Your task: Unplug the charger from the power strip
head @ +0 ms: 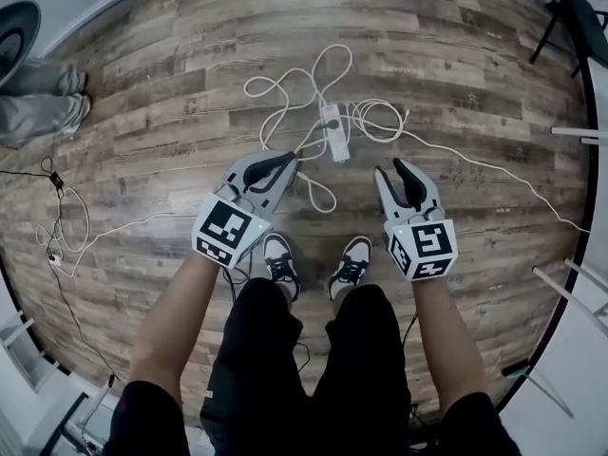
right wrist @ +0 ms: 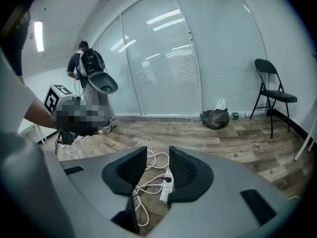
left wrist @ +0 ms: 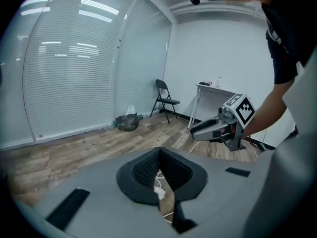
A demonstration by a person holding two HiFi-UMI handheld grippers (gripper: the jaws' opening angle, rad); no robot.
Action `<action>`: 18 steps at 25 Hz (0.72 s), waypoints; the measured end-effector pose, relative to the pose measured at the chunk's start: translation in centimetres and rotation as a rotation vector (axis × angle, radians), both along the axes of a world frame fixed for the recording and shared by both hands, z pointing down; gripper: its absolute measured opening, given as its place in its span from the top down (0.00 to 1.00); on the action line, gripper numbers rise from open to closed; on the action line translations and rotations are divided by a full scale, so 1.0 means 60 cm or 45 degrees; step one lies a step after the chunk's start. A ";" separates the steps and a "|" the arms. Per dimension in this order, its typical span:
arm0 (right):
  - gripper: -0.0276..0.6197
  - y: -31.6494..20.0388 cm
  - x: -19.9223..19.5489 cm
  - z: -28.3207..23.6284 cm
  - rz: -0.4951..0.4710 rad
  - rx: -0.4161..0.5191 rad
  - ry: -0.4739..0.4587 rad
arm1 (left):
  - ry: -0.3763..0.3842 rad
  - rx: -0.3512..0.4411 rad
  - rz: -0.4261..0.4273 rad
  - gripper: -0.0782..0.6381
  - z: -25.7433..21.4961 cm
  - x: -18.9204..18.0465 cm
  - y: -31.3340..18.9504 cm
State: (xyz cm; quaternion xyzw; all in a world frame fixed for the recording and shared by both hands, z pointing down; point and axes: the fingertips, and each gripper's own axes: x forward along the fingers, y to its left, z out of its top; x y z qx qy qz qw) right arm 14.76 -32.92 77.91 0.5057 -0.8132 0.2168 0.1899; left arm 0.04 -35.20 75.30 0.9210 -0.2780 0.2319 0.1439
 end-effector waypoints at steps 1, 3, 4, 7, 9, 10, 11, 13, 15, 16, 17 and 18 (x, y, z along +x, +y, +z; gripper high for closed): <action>0.75 -0.005 -0.007 0.045 -0.010 -0.006 0.009 | -0.001 -0.009 -0.002 0.86 0.042 -0.002 -0.006; 0.75 -0.010 -0.021 0.134 -0.041 -0.016 0.026 | 0.007 -0.025 -0.020 0.86 0.120 -0.005 -0.019; 0.74 -0.012 -0.026 0.177 -0.058 -0.022 0.030 | 0.013 -0.031 -0.024 0.86 0.157 -0.004 -0.025; 0.74 -0.013 -0.038 0.303 -0.104 -0.045 0.027 | 0.006 -0.049 0.006 0.86 0.264 0.004 -0.042; 0.73 -0.005 -0.043 0.381 -0.133 -0.070 0.037 | -0.015 -0.067 0.045 0.86 0.334 0.013 -0.045; 0.73 -0.001 -0.045 0.416 -0.149 -0.078 0.044 | -0.026 -0.073 0.063 0.86 0.368 0.018 -0.047; 0.73 0.002 -0.047 0.448 -0.165 -0.081 0.053 | -0.035 -0.076 0.078 0.86 0.400 0.024 -0.051; 0.73 0.006 -0.051 0.509 -0.197 -0.084 0.078 | -0.041 -0.083 0.090 0.86 0.460 0.034 -0.063; 0.73 0.011 -0.054 0.571 -0.217 -0.101 0.115 | -0.036 -0.095 0.080 0.86 0.516 0.044 -0.075; 0.73 0.013 -0.054 0.600 -0.219 -0.114 0.127 | -0.038 -0.100 0.080 0.86 0.543 0.050 -0.078; 0.73 0.016 -0.055 0.626 -0.217 -0.126 0.132 | -0.045 -0.103 0.087 0.86 0.569 0.056 -0.080; 0.73 0.019 -0.056 0.647 -0.216 -0.133 0.132 | -0.052 -0.103 0.096 0.86 0.592 0.062 -0.082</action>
